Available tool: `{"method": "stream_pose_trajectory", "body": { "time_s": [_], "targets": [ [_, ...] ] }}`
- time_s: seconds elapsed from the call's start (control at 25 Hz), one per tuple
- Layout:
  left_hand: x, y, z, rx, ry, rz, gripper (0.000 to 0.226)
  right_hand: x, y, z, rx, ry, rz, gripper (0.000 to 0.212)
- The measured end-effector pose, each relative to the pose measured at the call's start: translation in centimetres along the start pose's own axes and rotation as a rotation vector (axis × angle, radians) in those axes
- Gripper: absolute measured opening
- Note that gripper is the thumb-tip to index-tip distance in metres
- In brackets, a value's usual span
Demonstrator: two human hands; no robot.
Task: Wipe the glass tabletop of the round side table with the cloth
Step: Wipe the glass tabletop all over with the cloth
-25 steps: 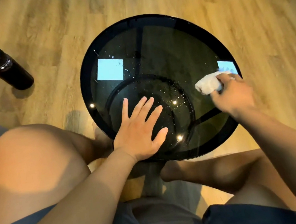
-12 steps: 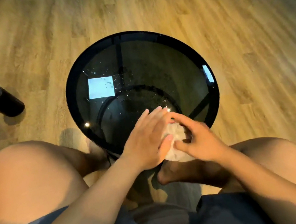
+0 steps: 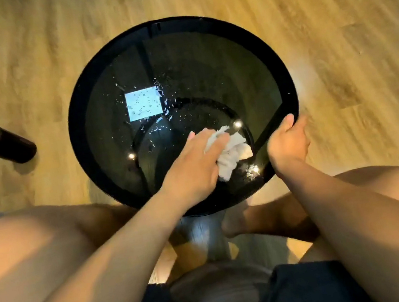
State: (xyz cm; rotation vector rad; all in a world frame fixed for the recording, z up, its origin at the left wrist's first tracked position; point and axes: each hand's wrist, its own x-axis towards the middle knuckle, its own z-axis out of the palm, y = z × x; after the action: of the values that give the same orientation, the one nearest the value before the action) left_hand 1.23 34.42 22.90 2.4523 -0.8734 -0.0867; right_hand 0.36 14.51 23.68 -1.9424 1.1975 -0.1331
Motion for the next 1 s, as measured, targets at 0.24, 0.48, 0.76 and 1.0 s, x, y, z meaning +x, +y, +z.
{"method": "stream_pose_trajectory", "body": {
  "time_s": [0.24,0.48,0.76,1.0],
  "targets": [
    [8.7,-0.3,0.9,0.142,0.103,-0.241,0.048,0.4,-0.1,0.1,-0.056,0.02,0.014,0.047],
    [-2.2,2.7,-1.2,0.074,-0.011,-0.06,0.044,0.4,-0.1,-0.1,-0.061,0.01,0.029,0.047],
    [-6.1,1.7,-1.5,0.322,-0.111,-0.017,0.052,0.7,0.3,0.3,-0.027,0.011,0.003,0.047],
    [2.8,1.0,0.4,0.321,-0.008,0.065,0.042,1.1,0.4,0.6,-0.079,0.027,-0.019,0.047]
  ]
}}
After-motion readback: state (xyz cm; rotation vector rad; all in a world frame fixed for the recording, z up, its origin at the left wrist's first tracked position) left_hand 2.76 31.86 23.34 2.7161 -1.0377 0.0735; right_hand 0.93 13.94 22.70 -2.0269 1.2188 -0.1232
